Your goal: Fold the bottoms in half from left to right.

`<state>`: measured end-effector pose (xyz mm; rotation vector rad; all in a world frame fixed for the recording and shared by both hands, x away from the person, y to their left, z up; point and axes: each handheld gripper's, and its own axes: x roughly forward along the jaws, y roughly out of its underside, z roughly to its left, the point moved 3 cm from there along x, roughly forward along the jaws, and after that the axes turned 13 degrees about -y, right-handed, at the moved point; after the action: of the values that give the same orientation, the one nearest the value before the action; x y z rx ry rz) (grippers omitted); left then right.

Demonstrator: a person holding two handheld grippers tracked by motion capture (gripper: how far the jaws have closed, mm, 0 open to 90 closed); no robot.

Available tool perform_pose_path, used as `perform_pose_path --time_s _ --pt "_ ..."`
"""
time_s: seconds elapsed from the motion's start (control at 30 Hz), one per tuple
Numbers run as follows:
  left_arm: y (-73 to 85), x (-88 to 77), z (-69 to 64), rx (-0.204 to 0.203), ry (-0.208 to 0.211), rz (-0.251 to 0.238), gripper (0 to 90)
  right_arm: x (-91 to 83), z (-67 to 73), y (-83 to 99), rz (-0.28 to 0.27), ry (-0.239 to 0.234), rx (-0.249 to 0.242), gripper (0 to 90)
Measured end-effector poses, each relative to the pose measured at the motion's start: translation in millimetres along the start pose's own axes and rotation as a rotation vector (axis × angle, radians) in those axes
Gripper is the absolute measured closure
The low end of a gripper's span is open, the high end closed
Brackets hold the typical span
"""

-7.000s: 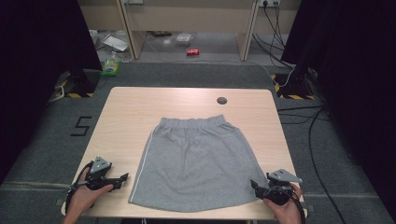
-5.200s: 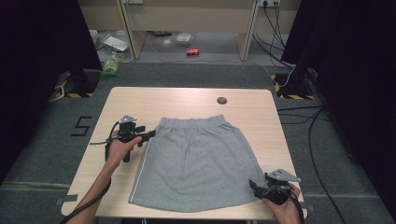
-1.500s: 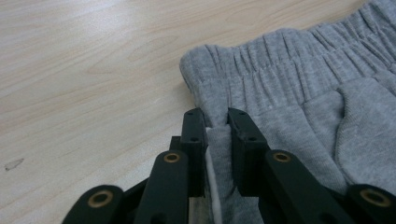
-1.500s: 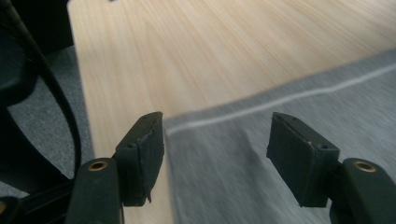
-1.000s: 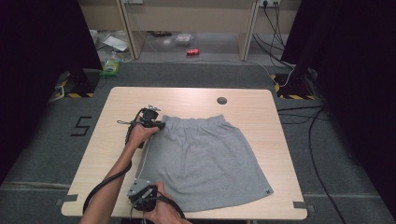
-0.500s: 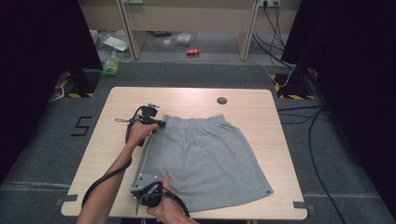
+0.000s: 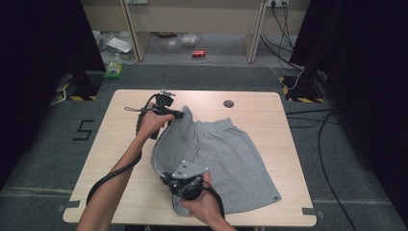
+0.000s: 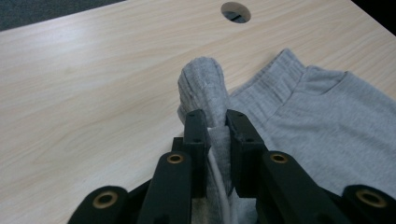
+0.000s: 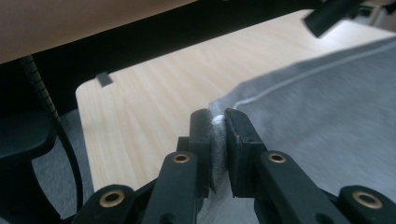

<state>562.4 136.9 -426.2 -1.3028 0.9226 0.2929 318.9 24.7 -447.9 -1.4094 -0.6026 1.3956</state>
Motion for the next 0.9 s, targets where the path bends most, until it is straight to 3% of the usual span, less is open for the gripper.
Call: perform_pose_path --time_s 0.2,0.27,0.3,0.33,0.47,0.5,0.7,0.9 --pt "-19.1 2.0 -31.1 0.024 -0.012 0.026 79.0 -50.1 -10.5 7.6 -0.070 0.063 0.036 82.2" --pt "-23.1 2.9 -39.2 0.024 -0.009 0.029 78.9 -66.2 -14.0 10.8 -0.092 0.085 0.048 82.2" --pt "-25.3 3.4 -43.4 0.023 -0.006 0.032 78.7 -82.3 -17.9 14.3 -0.113 0.109 0.059 82.2" --pt "-27.4 4.2 -47.4 0.025 -0.006 0.035 78.7 -82.3 -17.9 14.3 -0.113 0.109 0.059 82.2" --pt "-35.0 9.5 -61.9 0.022 -0.008 0.039 78.6 -111.6 -24.3 24.0 -0.152 0.162 0.080 82.3" --pt "-36.9 11.0 -65.4 0.018 -0.005 0.036 78.5 -125.5 -26.4 29.7 -0.171 0.182 0.093 82.3" --pt "-46.6 23.1 -87.9 -0.002 0.019 0.026 78.4 -155.4 -32.2 42.3 -0.205 0.241 0.111 82.3" --pt "-54.0 35.0 -111.6 -0.012 0.039 0.015 78.3 -183.1 -42.4 67.7 -0.226 0.307 0.165 82.3"
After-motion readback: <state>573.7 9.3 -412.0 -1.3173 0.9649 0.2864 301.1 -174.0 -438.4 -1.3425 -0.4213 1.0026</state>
